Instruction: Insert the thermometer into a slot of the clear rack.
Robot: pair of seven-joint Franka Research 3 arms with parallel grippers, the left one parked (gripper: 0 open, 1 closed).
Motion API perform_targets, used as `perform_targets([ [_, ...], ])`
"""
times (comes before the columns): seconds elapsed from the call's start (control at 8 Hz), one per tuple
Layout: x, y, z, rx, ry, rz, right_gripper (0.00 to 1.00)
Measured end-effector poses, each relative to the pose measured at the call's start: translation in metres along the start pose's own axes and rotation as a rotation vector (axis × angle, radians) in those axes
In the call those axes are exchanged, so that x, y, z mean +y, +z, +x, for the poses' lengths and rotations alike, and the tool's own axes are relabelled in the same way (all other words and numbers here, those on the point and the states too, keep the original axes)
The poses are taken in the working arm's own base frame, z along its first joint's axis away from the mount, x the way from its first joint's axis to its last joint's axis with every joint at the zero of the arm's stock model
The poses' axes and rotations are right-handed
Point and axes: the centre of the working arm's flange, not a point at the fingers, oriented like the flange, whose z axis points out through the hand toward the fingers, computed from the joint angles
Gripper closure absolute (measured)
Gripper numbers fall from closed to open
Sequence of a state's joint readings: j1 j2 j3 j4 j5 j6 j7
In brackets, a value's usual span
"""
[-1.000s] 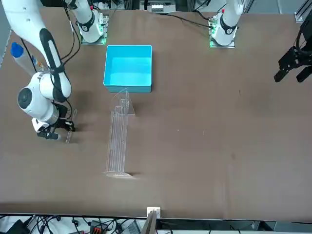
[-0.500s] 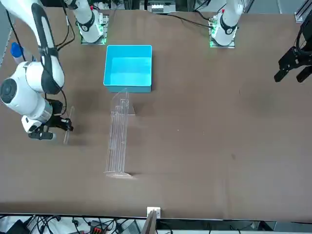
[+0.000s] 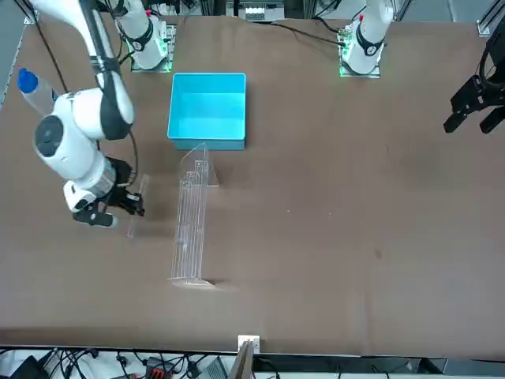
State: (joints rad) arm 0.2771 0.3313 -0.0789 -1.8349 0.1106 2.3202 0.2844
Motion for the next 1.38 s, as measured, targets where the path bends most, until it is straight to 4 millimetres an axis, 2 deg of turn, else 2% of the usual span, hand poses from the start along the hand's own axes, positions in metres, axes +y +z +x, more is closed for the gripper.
perform_targets([
  [0.38,-0.039,0.021,-0.006,0.063,0.051,0.027,0.78],
  [0.62,-0.053,0.035,-0.009,0.078,0.096,0.037,0.78],
  [1.0,-0.063,0.026,-0.005,0.094,0.139,0.059,0.78],
  [1.38,-0.093,0.036,-0.015,0.071,0.165,0.090,0.78],
])
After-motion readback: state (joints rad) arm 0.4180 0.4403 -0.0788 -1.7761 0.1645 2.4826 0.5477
